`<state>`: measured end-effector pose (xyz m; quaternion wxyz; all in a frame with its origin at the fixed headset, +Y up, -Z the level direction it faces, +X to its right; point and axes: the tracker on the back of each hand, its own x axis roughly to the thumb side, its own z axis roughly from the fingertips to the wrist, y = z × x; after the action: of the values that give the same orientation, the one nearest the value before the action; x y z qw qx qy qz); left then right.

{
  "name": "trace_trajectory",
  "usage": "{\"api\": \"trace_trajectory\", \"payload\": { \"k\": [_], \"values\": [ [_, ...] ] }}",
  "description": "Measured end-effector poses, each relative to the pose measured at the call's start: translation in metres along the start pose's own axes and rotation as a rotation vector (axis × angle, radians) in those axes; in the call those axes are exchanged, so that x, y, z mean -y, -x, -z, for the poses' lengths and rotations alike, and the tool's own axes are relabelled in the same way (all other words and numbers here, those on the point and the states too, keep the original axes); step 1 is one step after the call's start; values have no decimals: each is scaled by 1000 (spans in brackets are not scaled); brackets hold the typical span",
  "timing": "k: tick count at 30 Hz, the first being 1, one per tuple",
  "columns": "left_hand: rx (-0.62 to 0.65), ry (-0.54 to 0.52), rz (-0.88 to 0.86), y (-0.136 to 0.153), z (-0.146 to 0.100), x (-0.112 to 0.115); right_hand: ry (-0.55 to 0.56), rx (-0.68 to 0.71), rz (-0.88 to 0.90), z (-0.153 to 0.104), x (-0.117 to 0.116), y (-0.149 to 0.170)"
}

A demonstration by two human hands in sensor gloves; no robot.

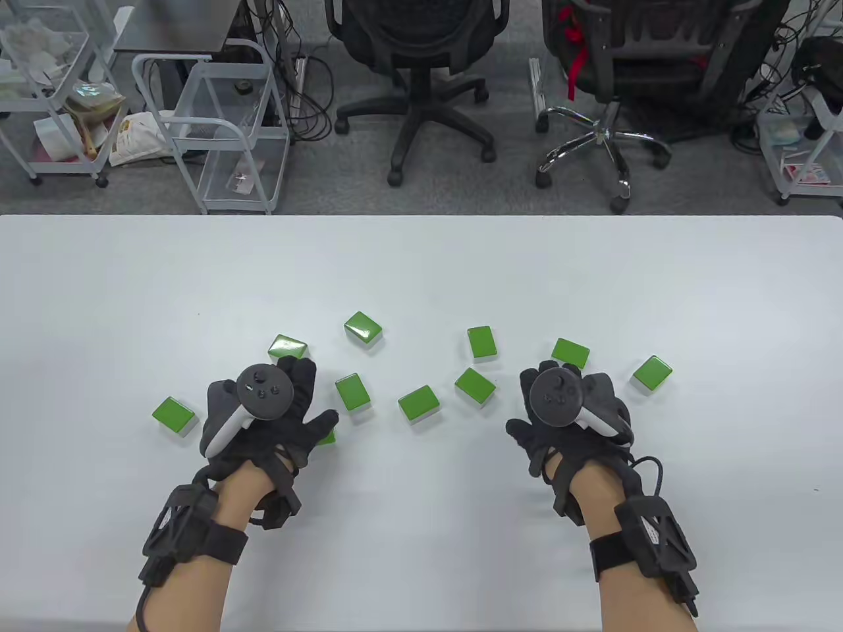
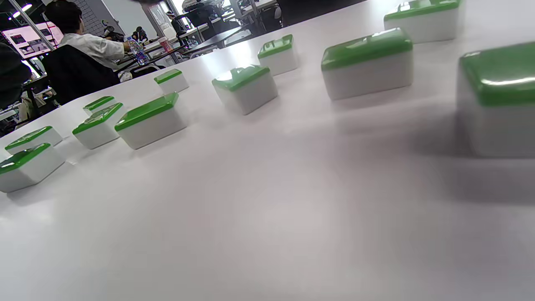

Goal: Stand mahjong tiles upright in a row

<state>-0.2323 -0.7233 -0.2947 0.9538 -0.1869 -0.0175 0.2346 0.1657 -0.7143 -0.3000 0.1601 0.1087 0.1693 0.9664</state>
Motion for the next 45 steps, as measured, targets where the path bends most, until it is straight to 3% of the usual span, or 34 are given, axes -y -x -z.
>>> {"api": "trace_trajectory", "payload": {
  "k": [15, 20, 27, 30, 36, 45],
  "values": [
    [11, -1, 8, -2, -1, -1, -21, 14, -4, 0, 0, 2],
    [8, -7, 8, -1, 0, -1, -5, 21, -107, 1, 4, 0],
    [7, -15, 10, -1, -1, -3, 210, -145, -278, 11, 17, 1],
    [5, -19, 5, 0, -1, -4, 241, -210, -380, 21, 18, -3],
    [-2, -18, 6, 1, 0, -4, 154, -309, -555, 47, 13, -8],
    [-6, -8, 9, 2, 2, -4, 21, -431, -629, 78, -3, -10]
  ]
}}
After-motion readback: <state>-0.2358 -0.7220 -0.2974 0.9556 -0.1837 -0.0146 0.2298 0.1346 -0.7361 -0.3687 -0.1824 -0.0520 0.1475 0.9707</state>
